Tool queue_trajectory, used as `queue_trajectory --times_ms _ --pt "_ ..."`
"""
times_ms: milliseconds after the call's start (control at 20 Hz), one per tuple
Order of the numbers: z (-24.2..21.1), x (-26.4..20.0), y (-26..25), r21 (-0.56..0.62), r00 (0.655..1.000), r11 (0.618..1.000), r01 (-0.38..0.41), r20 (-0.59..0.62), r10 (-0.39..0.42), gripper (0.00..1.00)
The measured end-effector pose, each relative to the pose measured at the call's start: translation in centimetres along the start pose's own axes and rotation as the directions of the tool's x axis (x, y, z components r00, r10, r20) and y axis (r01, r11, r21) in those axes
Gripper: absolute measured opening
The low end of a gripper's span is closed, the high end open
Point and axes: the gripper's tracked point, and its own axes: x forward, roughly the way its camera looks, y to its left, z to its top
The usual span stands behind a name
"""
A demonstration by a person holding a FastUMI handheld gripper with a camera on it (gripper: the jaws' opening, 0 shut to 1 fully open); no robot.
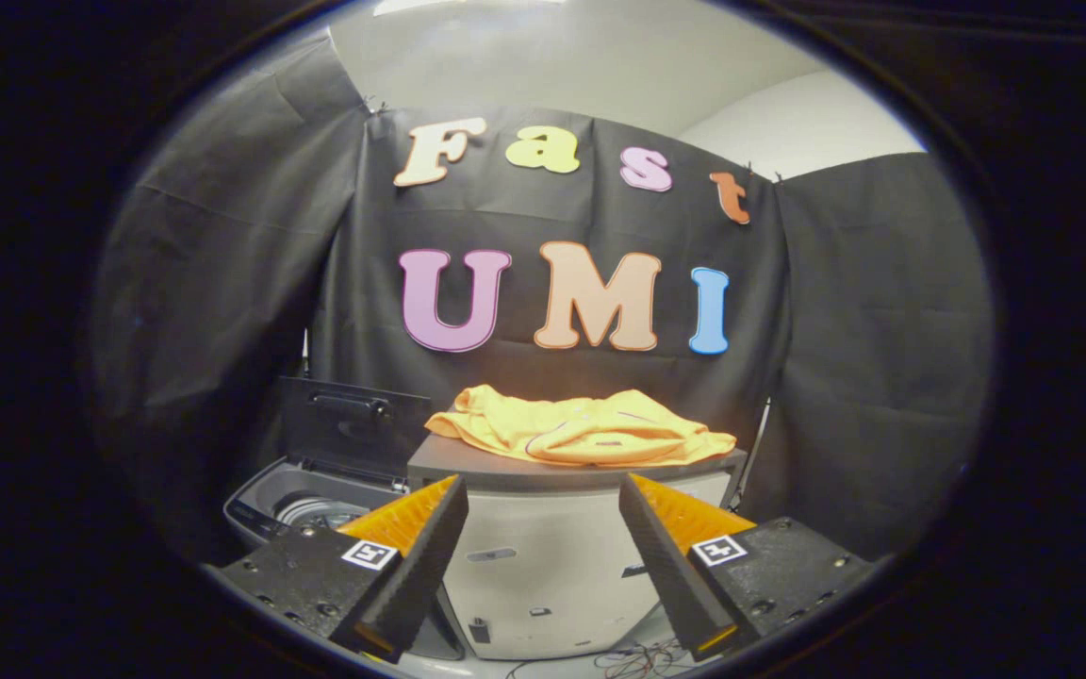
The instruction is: Put the clothes into the washing machine and then close the washing machine lid.
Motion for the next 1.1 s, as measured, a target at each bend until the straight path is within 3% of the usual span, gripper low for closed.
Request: queue_trajectory --times_ms 500,600,900,1100 --pt "3.5 12.8 -3.0 -0.064 0.995 0.996 0.064 -0.068 -0.068 0.97" --pt "3.3 16.1 -2.8 -0.058 0.993 0.997 0.045 -0.110 -0.051 0.97" --pt "-1.4 23.8 -4.2 0.028 0.943 0.996 0.084 -0.325 -0.071 0.98" --pt "-4.1 25.8 -4.2 -0.002 0.908 0.997 0.079 -0.414 -0.073 0.98"
